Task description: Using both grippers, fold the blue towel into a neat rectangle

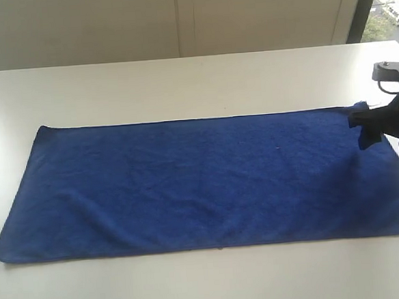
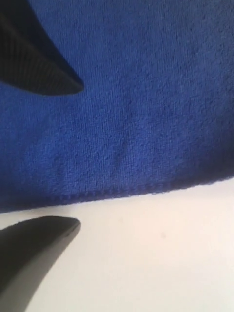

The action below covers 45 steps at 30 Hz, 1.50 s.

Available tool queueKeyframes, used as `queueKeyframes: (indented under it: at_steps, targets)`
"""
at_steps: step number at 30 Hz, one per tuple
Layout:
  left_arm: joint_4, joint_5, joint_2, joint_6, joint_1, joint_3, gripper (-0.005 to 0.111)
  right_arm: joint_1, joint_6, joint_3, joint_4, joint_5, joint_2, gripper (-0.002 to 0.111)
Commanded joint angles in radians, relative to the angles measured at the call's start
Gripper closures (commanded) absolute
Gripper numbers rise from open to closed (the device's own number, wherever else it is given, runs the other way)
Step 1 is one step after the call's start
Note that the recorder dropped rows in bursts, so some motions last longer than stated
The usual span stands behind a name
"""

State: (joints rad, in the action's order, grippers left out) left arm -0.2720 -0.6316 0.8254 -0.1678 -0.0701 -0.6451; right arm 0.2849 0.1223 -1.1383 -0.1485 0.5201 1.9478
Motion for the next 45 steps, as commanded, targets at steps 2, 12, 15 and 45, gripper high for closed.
queueKeyframes:
  at_steps: [2,12,15,45]
  targets:
    - [-0.011,-0.044,-0.162,0.014,-0.003,0.059,0.107,0.002,0.012,-0.005,0.009,0.021,0.026,0.042]
    - [-0.011,-0.07,-0.201,0.011,-0.003,0.068,0.107,-0.035,0.06,-0.002,0.011,0.107,0.069,0.055]
    - [-0.011,-0.07,-0.201,0.011,-0.003,0.068,0.107,-0.035,0.06,-0.002,0.011,0.131,0.069,0.084]
    - [-0.011,-0.07,-0.201,0.011,-0.003,0.068,0.107,0.118,-0.148,-0.04,0.3,0.122,0.023,0.108]
